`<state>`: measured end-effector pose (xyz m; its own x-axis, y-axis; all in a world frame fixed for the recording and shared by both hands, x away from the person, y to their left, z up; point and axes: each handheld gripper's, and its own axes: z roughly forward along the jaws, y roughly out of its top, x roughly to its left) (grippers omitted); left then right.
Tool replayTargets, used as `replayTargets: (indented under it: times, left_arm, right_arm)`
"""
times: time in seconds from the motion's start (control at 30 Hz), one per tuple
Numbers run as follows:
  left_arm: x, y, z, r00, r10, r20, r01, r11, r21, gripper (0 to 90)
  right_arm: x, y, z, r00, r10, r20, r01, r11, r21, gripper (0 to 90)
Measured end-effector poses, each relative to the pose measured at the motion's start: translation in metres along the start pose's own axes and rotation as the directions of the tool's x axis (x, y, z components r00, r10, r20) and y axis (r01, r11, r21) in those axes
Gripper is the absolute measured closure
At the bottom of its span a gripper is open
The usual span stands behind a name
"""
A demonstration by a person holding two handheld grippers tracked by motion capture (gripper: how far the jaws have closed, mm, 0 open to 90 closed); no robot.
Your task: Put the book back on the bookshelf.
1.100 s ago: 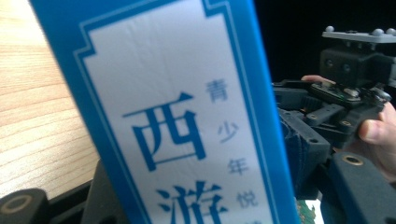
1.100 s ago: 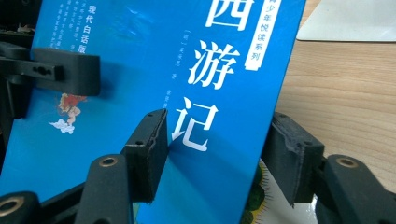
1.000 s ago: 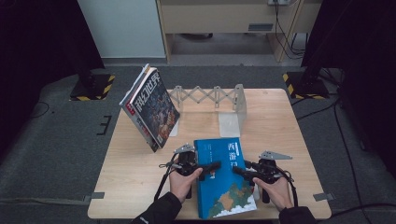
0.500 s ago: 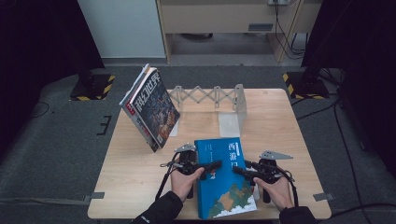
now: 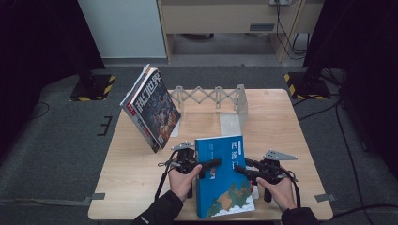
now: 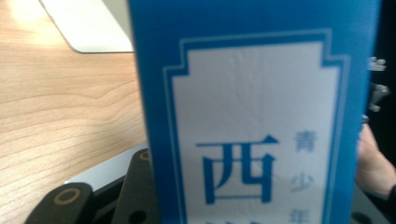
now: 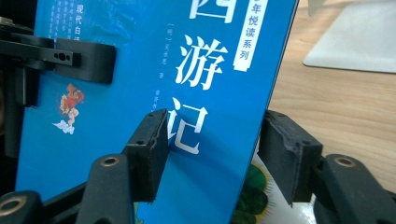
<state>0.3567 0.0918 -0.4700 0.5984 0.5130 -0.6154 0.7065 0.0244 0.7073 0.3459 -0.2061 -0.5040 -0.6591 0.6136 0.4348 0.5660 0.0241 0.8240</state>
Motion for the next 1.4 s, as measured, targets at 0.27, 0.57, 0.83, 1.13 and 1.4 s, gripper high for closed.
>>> replayTargets:
  times: [0.27,0.57,0.83,1.13,1.4]
  left_arm:
    - [-0.013,0.011,-0.011,0.9968,0.08,0.008,-0.079,0.9967,-0.017,60.5]
    - [-0.024,0.022,-0.023,0.9919,0.127,0.007,-0.127,0.9917,-0.02,60.6]
    - [-0.03,0.035,-0.042,0.9855,0.169,-0.012,-0.17,0.9833,-0.066,60.5]
    - [-0.033,0.051,-0.073,0.972,0.217,-0.09,-0.228,0.9639,-0.137,60.3]
    - [-0.022,0.058,-0.088,0.9694,0.195,-0.15,-0.219,0.9615,-0.166,60.3]
  right_arm:
    - [0.003,0.003,-0.002,0.9975,-0.012,-0.069,0.008,0.9981,-0.06,41.4]
    - [0.006,0.006,-0.004,0.9931,-0.022,-0.115,0.011,0.9953,-0.096,41.9]
    - [0.0,0.008,-0.011,0.9965,-0.022,-0.08,0.012,0.9929,-0.118,41.2]
    - [-0.018,0.007,-0.025,0.9906,-0.017,0.136,0.028,0.9963,-0.081,36.0]
    - [-0.041,0.0,-0.038,0.8784,-0.172,0.446,0.115,0.9817,0.152,26.8]
